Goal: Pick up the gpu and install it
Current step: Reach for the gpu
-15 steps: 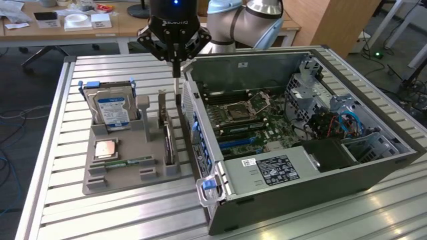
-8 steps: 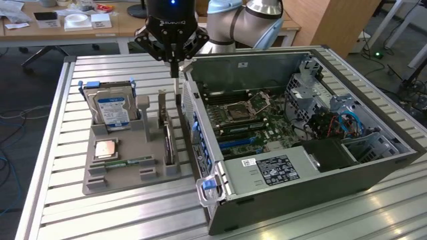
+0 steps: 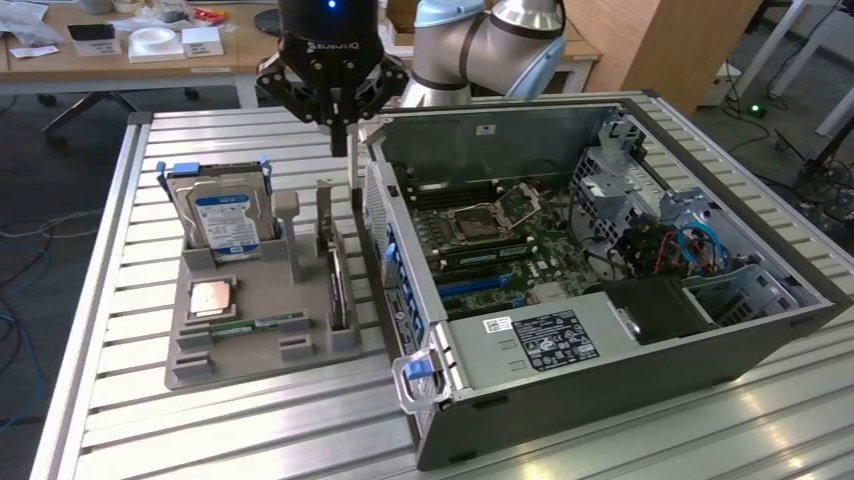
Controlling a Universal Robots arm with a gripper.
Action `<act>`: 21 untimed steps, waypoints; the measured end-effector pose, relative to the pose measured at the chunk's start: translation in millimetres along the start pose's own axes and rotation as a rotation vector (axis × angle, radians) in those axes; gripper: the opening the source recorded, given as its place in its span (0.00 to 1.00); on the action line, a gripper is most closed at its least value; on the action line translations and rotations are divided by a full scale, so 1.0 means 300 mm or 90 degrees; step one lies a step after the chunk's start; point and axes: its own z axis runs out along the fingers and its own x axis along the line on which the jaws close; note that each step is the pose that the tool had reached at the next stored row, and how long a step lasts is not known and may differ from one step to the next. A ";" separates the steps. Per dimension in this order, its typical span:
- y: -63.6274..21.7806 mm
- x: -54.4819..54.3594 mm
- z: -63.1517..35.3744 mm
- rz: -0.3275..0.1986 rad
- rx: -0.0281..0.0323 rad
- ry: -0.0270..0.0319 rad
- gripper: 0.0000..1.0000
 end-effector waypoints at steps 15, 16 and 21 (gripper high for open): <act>-0.005 0.046 0.043 0.001 0.0012 0.0168 0.11; -0.005 0.047 0.047 0.001 0.0014 0.0192 0.11; -0.007 0.051 0.059 0.001 0.0023 0.0268 0.11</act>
